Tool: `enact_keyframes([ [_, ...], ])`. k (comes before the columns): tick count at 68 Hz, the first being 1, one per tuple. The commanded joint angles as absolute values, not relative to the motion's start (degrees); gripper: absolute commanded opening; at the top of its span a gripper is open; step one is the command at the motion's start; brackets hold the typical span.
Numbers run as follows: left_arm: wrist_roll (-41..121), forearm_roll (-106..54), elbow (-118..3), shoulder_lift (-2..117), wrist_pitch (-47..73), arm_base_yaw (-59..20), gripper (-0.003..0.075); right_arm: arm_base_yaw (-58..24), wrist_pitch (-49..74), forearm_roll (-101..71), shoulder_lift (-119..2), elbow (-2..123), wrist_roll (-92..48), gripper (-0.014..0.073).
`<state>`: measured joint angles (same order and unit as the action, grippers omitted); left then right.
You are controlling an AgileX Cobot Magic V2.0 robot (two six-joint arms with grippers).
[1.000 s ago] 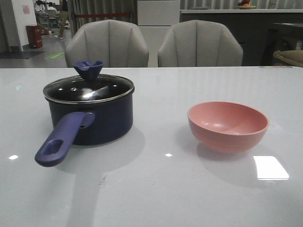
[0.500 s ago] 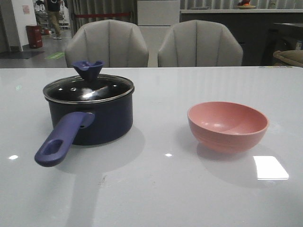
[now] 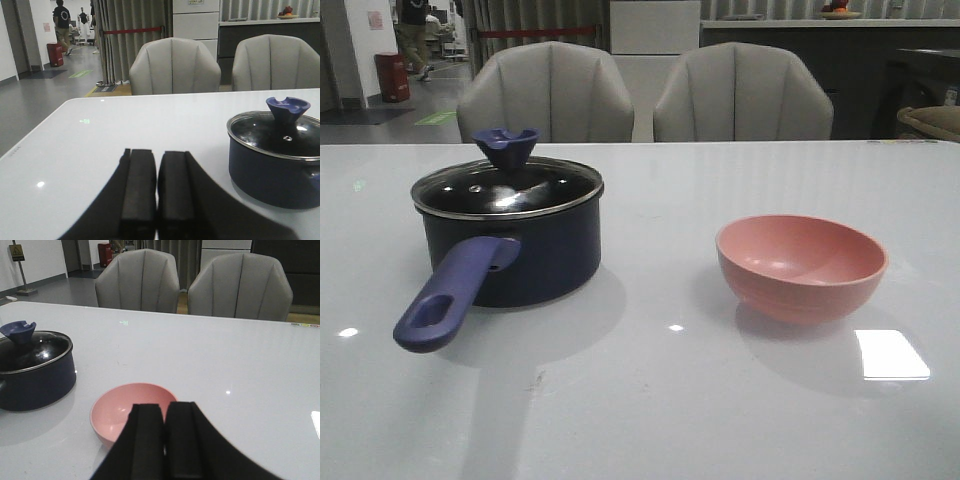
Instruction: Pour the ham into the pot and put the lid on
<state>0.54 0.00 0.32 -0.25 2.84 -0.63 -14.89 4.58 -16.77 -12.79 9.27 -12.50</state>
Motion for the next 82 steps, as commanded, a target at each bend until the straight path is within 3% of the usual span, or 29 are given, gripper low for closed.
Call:
enact_keyframes([
  [1, 0.0, 0.0, 1.52, -1.36, -1.11, -0.63, 0.0112, -14.93, 0.0, -16.91, -13.16, 10.93, -13.03, 0.0146],
  [29, 0.0, 0.0, 1.52, -1.36, -1.11, -0.63, 0.0112, -12.66, -0.9, -12.77, -11.72, 7.52, -12.83, 0.0146],
  [46, 0.0, 0.0, 1.52, -1.36, -1.11, -0.63, 0.0112, -9.1, -0.69, -0.74, -2.45, 3.03, 0.0, 0.0146],
  [82, 0.0, 0.0, 1.52, -1.36, -1.11, -0.63, 0.0112, -6.52, 0.0, -0.75, 1.69, -1.26, 1.87, 0.0146],
])
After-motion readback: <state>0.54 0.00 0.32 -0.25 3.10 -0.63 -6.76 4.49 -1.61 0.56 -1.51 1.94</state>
